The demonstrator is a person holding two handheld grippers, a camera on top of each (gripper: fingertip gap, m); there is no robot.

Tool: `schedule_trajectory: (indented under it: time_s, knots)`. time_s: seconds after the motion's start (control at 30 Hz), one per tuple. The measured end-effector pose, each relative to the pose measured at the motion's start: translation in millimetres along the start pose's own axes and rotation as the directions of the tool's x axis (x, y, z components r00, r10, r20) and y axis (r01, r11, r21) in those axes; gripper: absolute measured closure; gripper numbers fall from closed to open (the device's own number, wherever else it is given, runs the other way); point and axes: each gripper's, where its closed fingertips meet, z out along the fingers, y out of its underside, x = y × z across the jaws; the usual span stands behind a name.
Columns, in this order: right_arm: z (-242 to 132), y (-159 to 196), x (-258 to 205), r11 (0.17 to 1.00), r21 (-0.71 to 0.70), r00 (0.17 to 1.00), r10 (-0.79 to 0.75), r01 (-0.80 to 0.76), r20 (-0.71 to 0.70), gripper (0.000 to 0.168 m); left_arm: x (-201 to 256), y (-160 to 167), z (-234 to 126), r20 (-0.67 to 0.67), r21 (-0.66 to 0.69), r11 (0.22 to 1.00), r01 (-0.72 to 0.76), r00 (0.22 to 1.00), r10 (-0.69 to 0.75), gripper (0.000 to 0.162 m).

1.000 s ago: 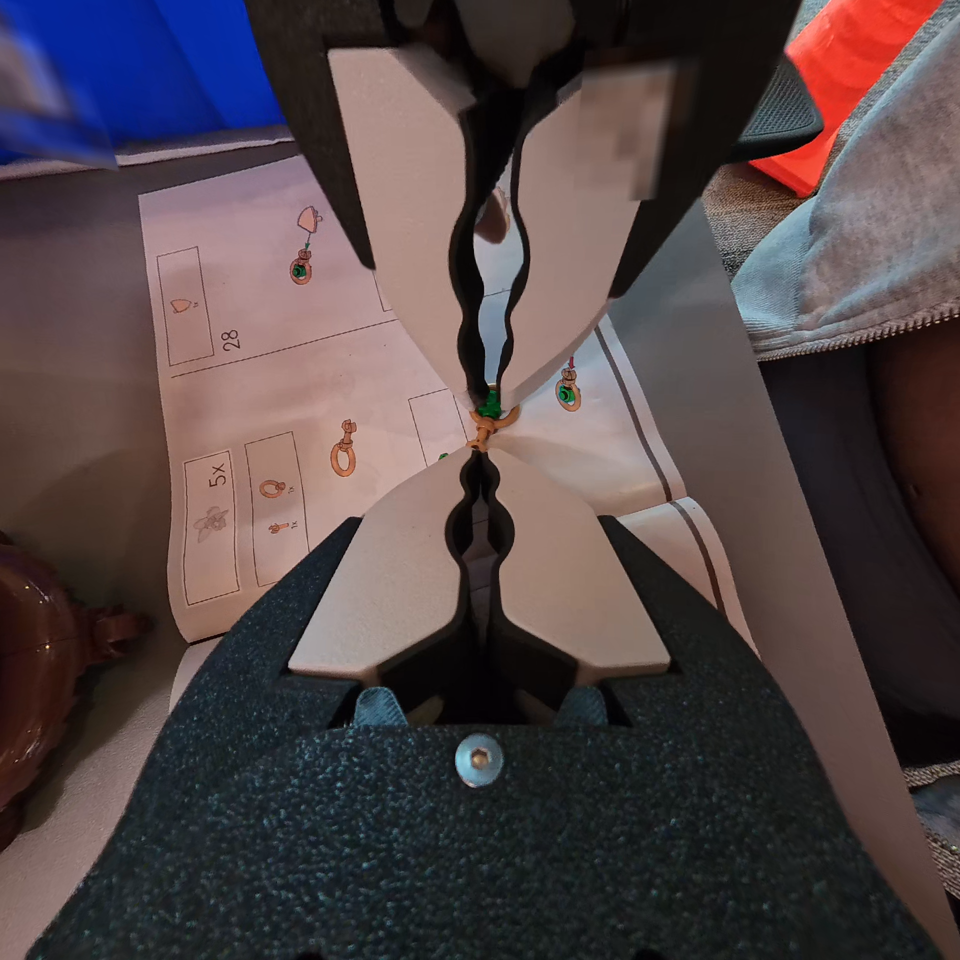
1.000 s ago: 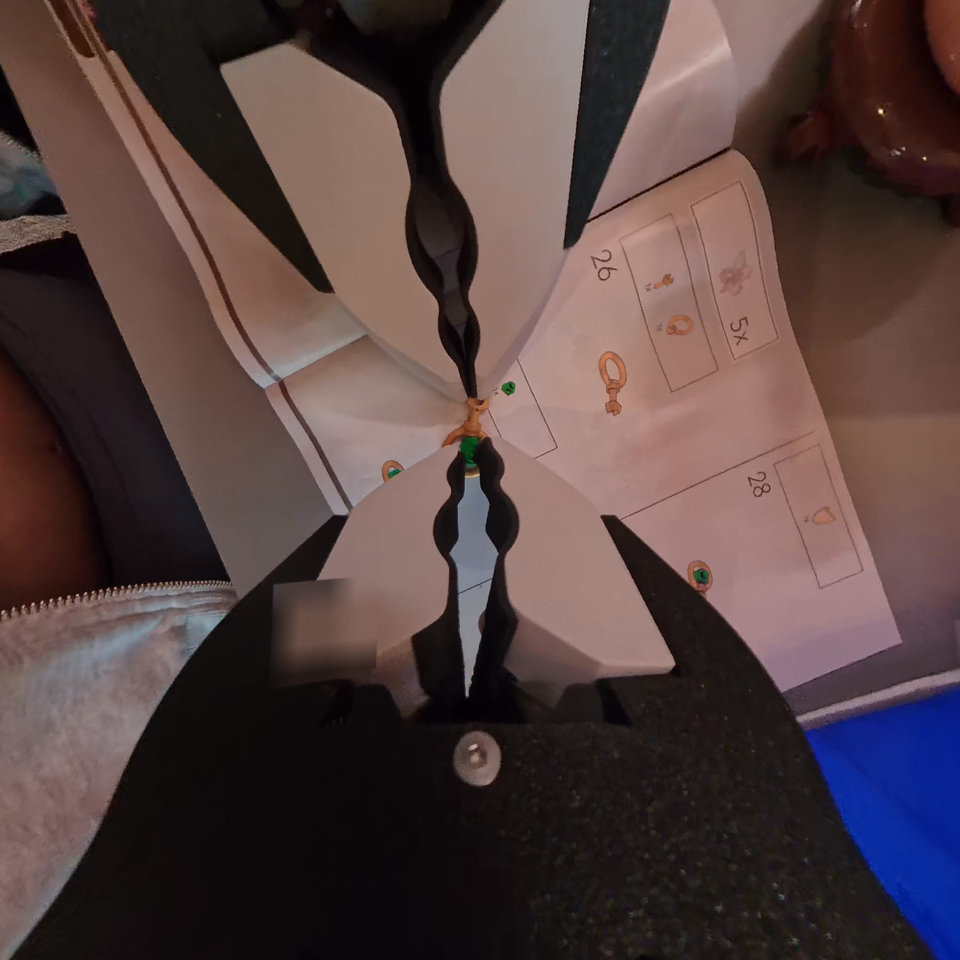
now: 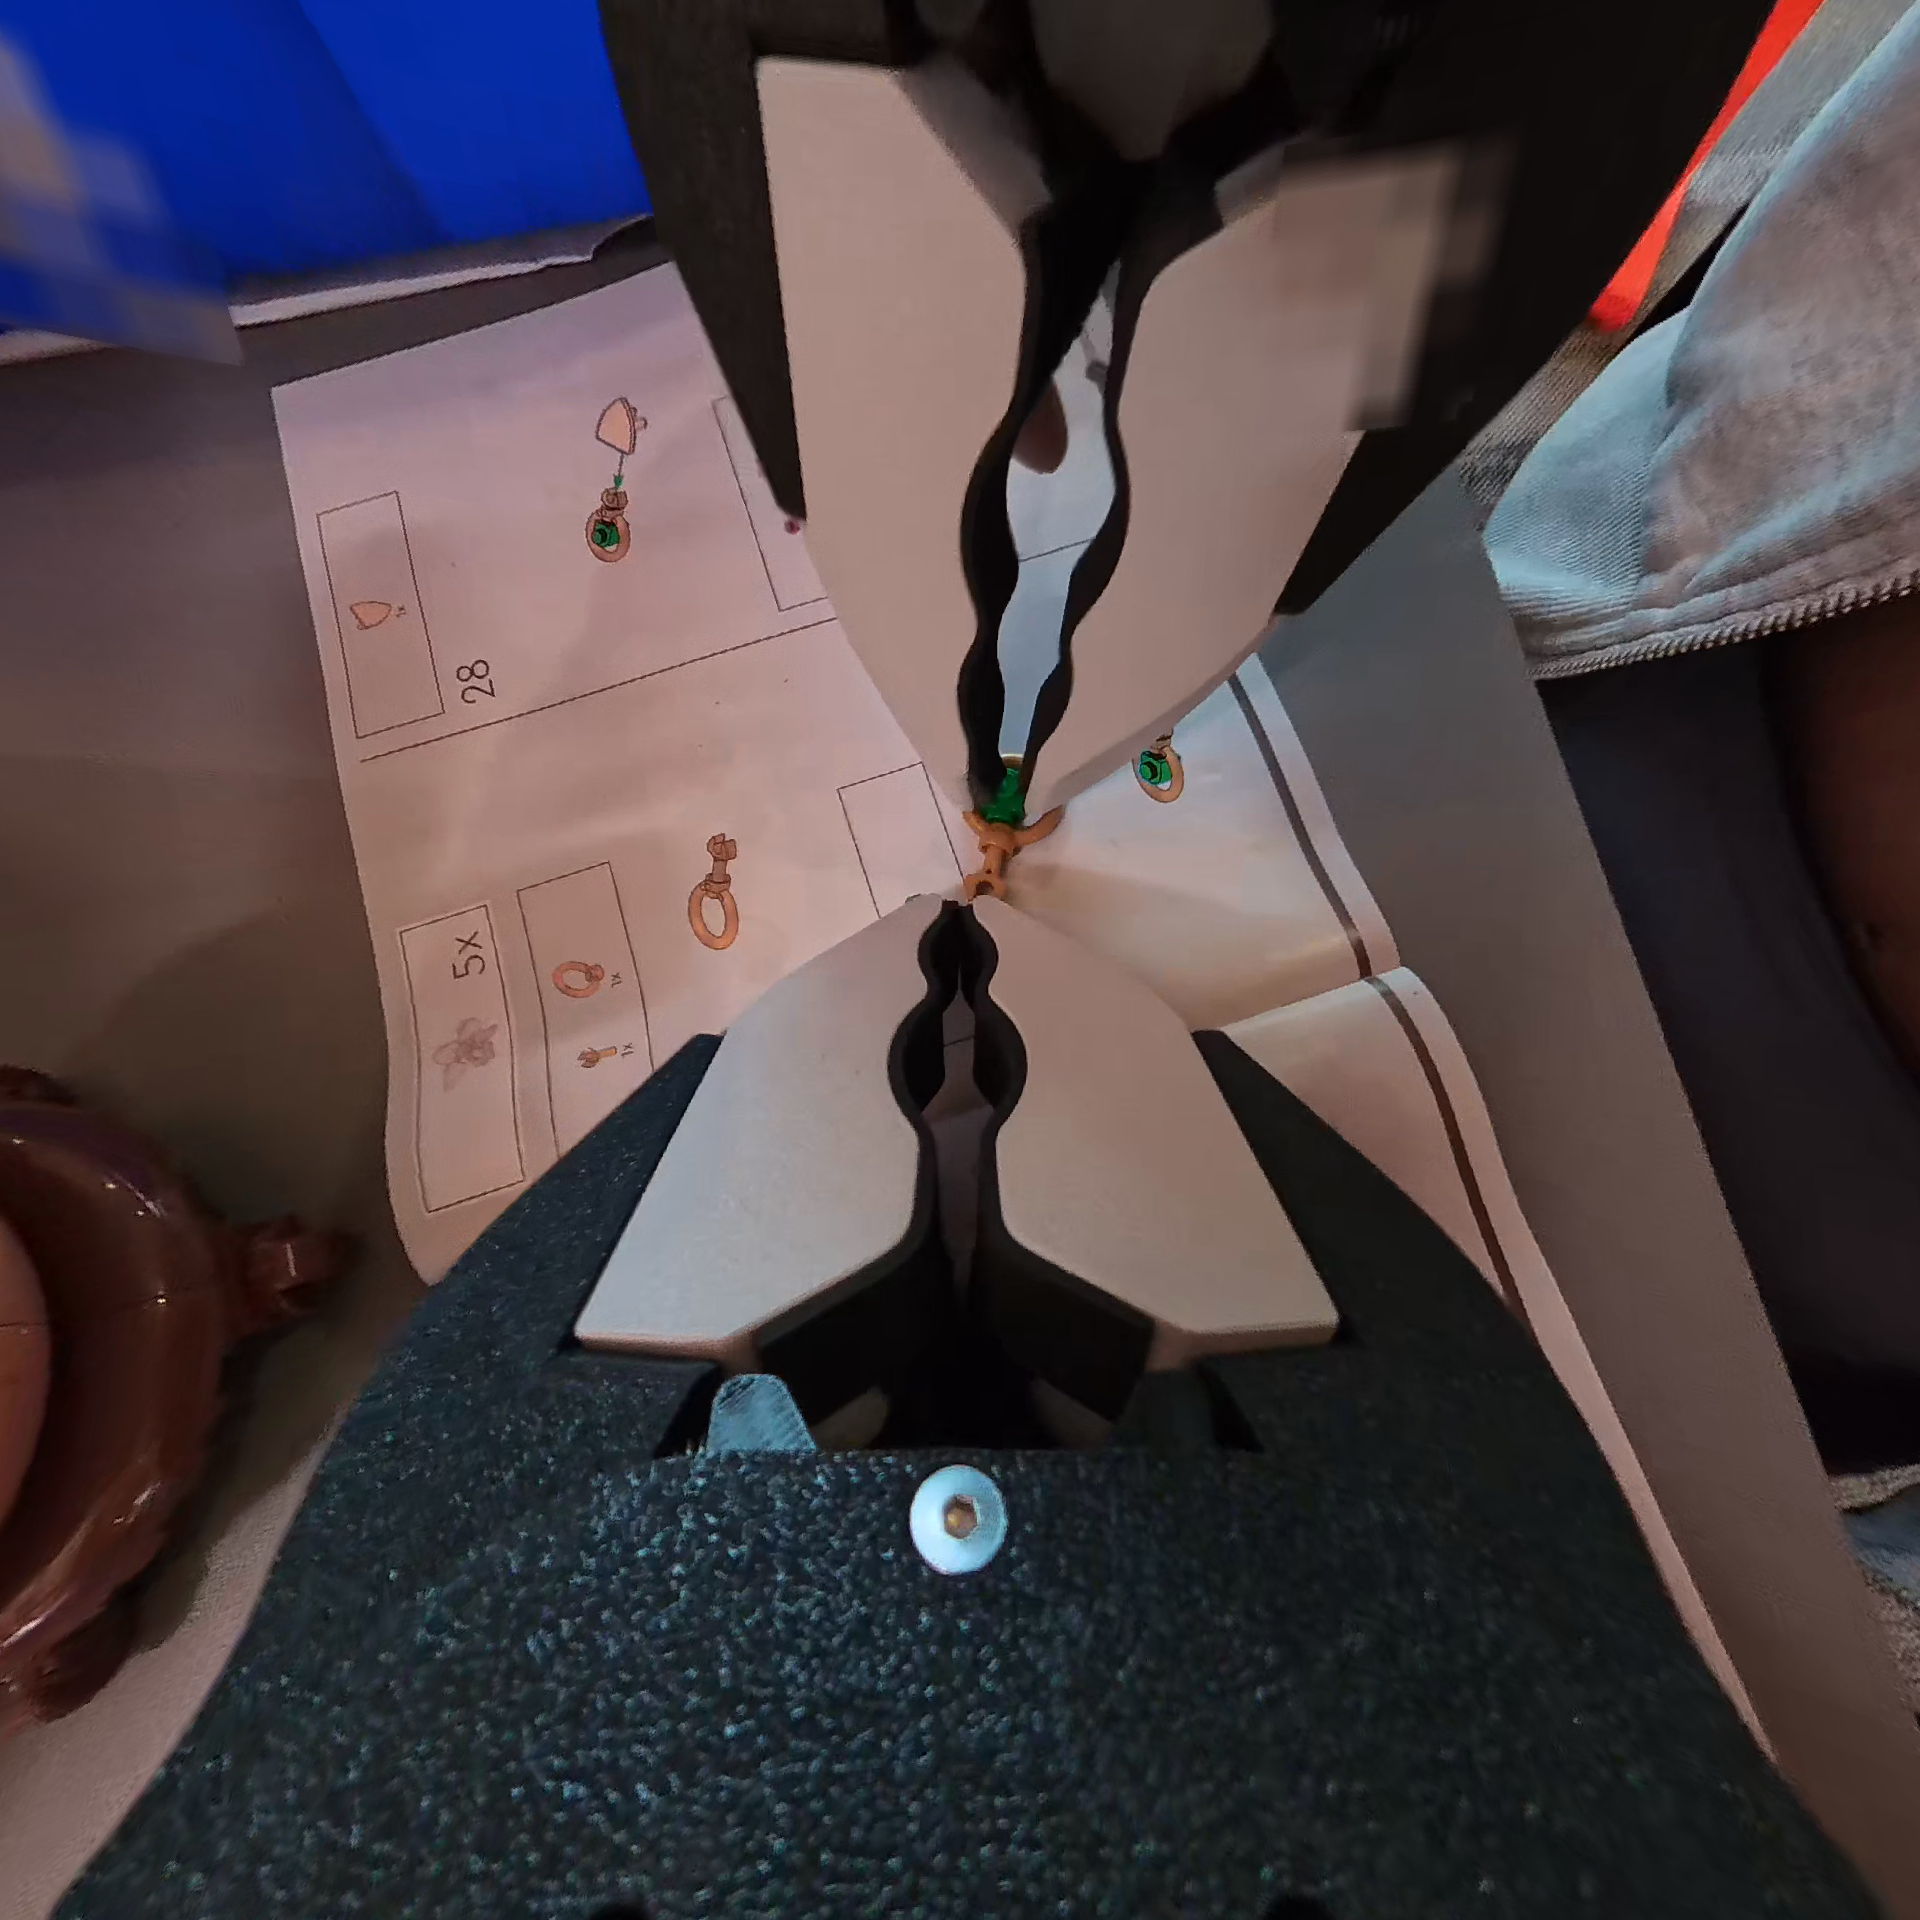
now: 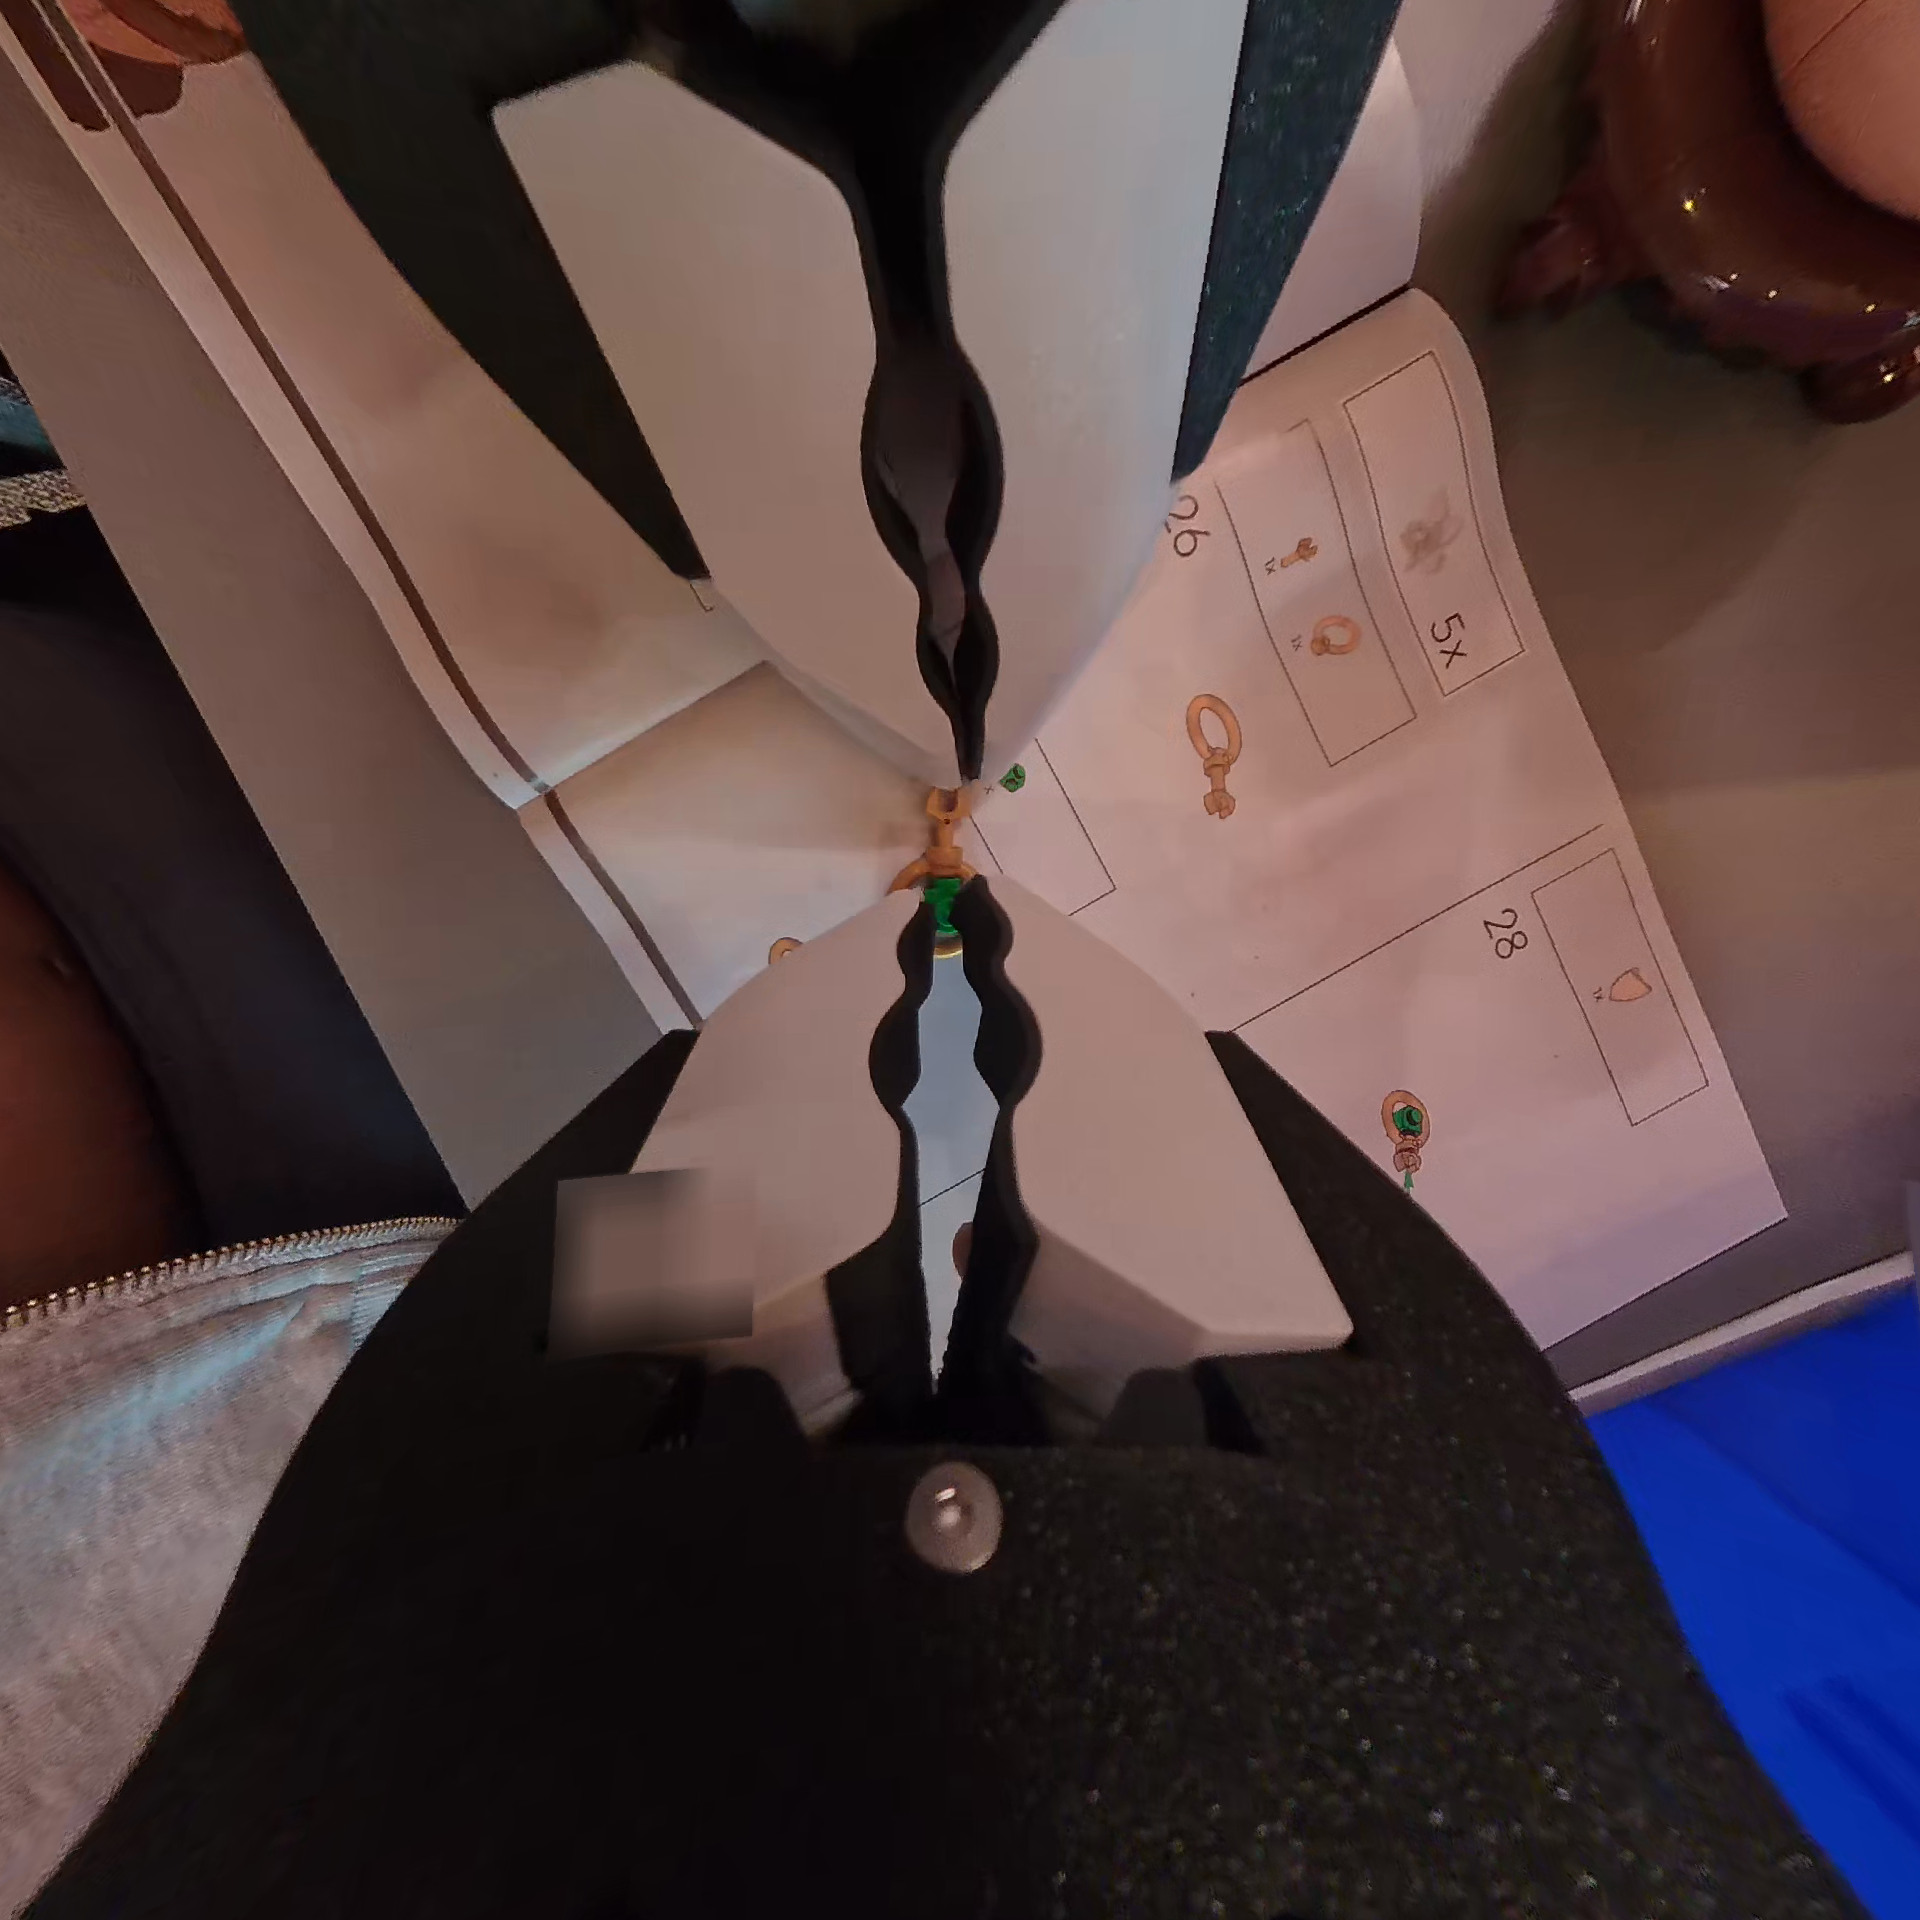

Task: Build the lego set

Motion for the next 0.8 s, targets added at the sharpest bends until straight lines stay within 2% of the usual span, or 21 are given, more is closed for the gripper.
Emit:
schedule_trajectory:
  time_s: [0.17, 0.2, 0.23, 0.27, 0.33, 0.43, 0.47, 0.6, 0.67, 0.8]
  knots:
    - [0.6, -1.0, 0.2, 1.0, 0.018, 1.0, 0.008, -0.008, 0.009, 0.163, 0.2, -3.4, 0.3, 0.004, 0.05, 0.998, 0.023, 1.0, -0.024, 0.162]
    - [1.0, -1.7, 0.0, 1.0, 0.023, 1.0, 0.007, -0.007, 0.007, 0.163, 8.1, -9.5, 2.1, -0.041, 0.08, 0.997, 0.021, 0.999, -0.017, 0.162]
    - [0.9, -2.7, -0.4, 0.999, 0.035, 1.0, 0.0, 0.0, 0.007, 0.163, 21.6, -11.9, 9.2, -0.106, 0.054, 0.999, 0.009, 0.994, -0.003, 0.162]
    - [0.9, -1.3, 0.3, 0.999, 0.047, 1.0, 0.01, -0.011, 0.007, 0.162, 25.6, -13.0, 13.3, -0.109, 0.04, 0.999, -0.012, 0.994, 0.016, 0.162]
    - [0.8, -1.2, 0.5, 0.998, 0.05, 1.0, 0.027, -0.027, 0.011, 0.163, 18.8, -9.7, 10.2, -0.066, 0.027, 0.999, -0.02, 0.998, 0.021, 0.162]
    - [0.5, -0.8, 0.5, 0.998, 0.051, 1.0, 0.021, -0.021, 0.004, 0.163, 2.3, -17.4, -16.4, 0.01, 0.118, 0.993, -0.005, 1.0, 0.004, 0.162]
    - [0.4, -0.6, 0.5, 0.999, 0.046, 1.0, 0.023, -0.024, 0.01, 0.163, -1.8, -15.4, -20.7, 0.029, 0.111, 0.994, -0.005, 1.0, 0.002, 0.162]
    - [0.2, -0.1, 0.5, 1.0, 0.024, 1.0, -0.003, 0.003, 0.013, 0.163, -3.5, 4.4, -1.6, 0.048, -0.042, 0.998, -0.055, 0.997, 0.057, 0.162]
    - [0.0, 0.0, 0.4, 1.0, 0.03, 1.0, -0.002, 0.002, 0.013, 0.163, -2.1, 4.2, -0.7, 0.052, -0.06, 0.995, -0.084, 0.995, 0.087, 0.162]
    - [-0.2, 0.1, 0.2, 0.999, 0.051, 1.0, -0.005, 0.005, 0.013, 0.163, -0.5, 1.6, 0.3, 0.041, -0.003, 0.999, -0.051, 0.998, 0.051, 0.162]
